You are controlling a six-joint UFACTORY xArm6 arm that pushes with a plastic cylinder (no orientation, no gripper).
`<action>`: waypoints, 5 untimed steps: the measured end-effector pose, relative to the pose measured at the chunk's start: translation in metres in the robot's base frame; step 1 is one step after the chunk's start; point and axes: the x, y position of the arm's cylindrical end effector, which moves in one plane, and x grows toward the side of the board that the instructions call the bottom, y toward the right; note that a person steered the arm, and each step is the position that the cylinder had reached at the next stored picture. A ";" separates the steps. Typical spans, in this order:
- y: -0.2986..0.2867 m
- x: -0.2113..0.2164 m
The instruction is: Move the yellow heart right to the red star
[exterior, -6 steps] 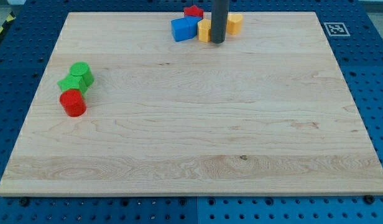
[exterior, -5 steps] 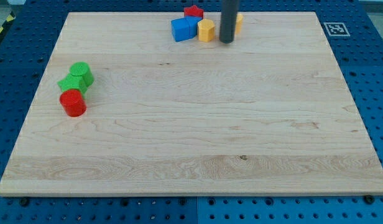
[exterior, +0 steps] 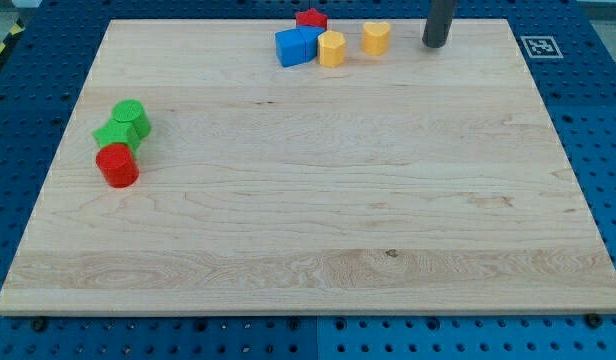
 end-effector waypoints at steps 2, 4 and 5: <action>-0.039 0.001; -0.081 -0.016; -0.095 -0.017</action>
